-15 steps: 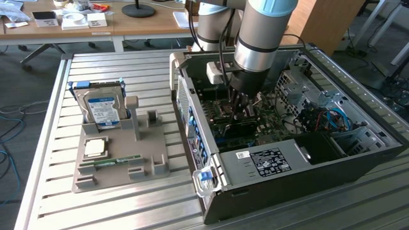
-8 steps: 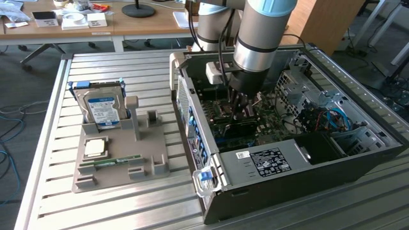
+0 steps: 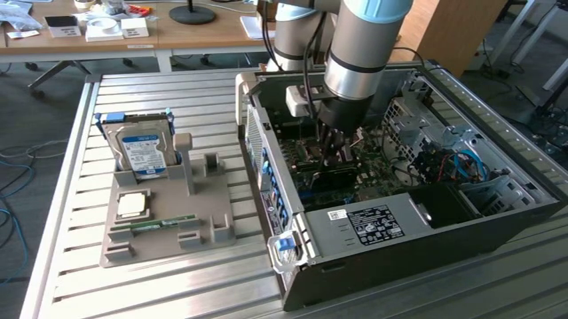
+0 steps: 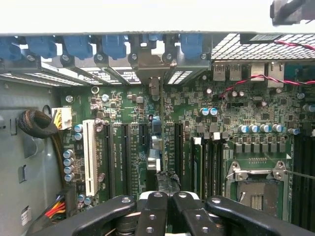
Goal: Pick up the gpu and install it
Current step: 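Press down on the gpu until it lock into place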
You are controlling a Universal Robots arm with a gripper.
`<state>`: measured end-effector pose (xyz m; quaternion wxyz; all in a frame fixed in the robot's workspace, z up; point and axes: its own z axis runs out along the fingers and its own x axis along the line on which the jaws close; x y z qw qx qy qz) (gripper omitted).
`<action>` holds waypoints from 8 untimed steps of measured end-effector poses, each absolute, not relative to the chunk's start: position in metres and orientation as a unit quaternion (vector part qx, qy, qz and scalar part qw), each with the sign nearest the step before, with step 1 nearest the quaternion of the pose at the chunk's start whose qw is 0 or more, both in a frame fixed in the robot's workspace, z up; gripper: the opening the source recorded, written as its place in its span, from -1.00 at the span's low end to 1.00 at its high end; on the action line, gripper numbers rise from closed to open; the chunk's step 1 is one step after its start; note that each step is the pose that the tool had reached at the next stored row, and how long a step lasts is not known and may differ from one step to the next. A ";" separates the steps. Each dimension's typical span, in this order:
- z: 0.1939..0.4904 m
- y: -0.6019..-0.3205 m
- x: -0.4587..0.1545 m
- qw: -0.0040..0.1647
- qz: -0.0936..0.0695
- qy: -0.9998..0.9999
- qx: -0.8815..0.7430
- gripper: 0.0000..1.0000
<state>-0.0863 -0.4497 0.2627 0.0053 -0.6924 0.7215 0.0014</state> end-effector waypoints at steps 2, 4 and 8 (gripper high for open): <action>0.268 -0.450 -0.086 0.004 0.001 0.722 -0.692 -0.79; 0.272 -0.450 -0.086 0.004 0.001 0.721 -0.692 -0.79; 0.280 -0.450 -0.086 0.004 0.001 0.721 -0.692 -0.79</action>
